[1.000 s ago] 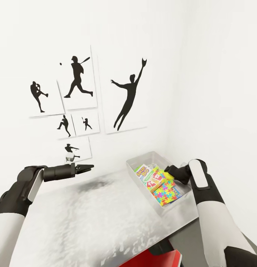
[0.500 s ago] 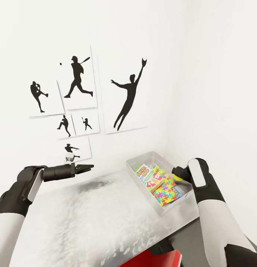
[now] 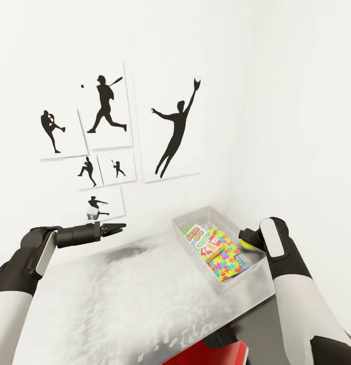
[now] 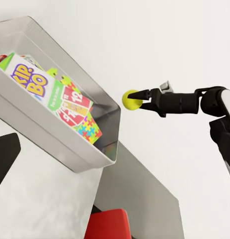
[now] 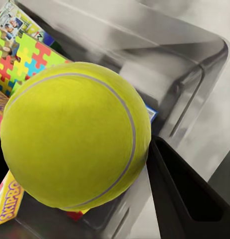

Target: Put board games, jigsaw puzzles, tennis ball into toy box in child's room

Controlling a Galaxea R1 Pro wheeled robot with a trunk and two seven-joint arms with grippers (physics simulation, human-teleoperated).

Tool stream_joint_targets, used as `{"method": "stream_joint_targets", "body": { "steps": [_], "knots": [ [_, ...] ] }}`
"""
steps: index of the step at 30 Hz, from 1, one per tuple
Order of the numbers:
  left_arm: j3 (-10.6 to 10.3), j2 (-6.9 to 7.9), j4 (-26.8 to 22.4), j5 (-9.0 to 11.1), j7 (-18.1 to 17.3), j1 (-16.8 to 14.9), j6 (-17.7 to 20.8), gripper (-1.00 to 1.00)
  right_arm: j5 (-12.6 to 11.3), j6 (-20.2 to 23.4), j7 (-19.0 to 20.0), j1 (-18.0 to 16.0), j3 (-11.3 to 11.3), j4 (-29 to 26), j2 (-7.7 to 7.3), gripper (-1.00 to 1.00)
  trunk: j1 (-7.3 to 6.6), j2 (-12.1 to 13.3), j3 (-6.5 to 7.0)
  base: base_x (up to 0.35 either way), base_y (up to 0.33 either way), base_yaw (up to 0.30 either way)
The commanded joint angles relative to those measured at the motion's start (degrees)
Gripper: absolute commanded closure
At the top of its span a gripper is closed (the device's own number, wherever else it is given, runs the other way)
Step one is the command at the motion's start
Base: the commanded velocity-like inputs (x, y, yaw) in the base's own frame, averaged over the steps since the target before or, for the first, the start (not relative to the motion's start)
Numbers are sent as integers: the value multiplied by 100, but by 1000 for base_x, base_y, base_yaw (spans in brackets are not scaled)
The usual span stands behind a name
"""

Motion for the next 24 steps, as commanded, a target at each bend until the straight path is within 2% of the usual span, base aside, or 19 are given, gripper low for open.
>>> {"method": "stream_joint_targets", "body": {
  "steps": [1,7,13,19,24],
  "knots": [
    [1,1,0,9,-11,-5,37,-100,-77,3,-70,-11,-1,-3,-1,100,4,-14,-22,0,0,0],
    [2,5,0,5,-26,-4,37,-100,-77,15,-67,-27,1,18,-5,100,4,-14,-76,0,0,0],
    [2,38,0,-23,-264,-5,37,-100,-72,6,-67,-37,7,33,-10,100,4,-14,-132,0,0,0],
    [2,85,0,-19,-312,-4,37,-100,-67,14,-74,-82,-7,27,-18,100,4,-14,-189,0,0,0],
    [2,88,0,-22,-314,-3,35,-100,-68,44,-80,-281,3,33,-19,100,4,-14,-235,0,0,0]
  ]
}}
